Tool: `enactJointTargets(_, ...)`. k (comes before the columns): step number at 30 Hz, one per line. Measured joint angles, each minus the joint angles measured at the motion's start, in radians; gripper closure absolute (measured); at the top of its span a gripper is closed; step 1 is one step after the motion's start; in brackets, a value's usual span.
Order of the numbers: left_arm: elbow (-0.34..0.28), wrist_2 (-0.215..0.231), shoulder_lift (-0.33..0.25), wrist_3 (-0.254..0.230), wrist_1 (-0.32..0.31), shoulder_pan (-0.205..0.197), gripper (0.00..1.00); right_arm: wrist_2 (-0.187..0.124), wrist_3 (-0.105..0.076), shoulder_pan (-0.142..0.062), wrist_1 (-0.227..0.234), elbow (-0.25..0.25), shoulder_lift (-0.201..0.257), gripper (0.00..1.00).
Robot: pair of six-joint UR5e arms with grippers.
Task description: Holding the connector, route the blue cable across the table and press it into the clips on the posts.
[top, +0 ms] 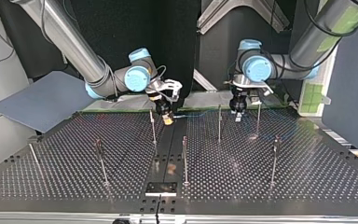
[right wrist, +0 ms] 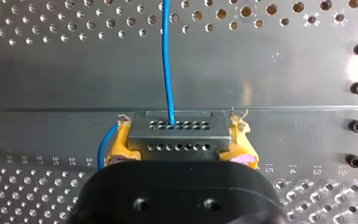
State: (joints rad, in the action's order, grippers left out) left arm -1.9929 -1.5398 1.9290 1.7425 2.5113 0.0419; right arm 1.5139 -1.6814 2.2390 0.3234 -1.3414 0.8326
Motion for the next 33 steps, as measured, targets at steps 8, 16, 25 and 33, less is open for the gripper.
enactJointTargets(8, -0.089, -0.004, -0.062, -0.019, 0.001, 0.02, 0.0, -0.007, 0.001, 0.0, -0.001, 0.0, 0.0, 1.0)
enactJointTargets(16, -0.145, 0.002, -0.102, -0.022, -0.012, 0.052, 0.0, -0.009, 0.002, -0.003, 0.0, 0.0, 0.0, 1.0)
enactJointTargets(25, -0.157, -0.013, -0.108, 0.003, -0.044, 0.118, 0.0, -0.012, 0.002, -0.005, -0.002, 0.001, 0.003, 1.0)
enactJointTargets(33, -0.128, -0.089, -0.095, 0.077, -0.112, 0.2, 0.0, -0.011, 0.001, -0.007, -0.007, 0.001, 0.007, 1.0)
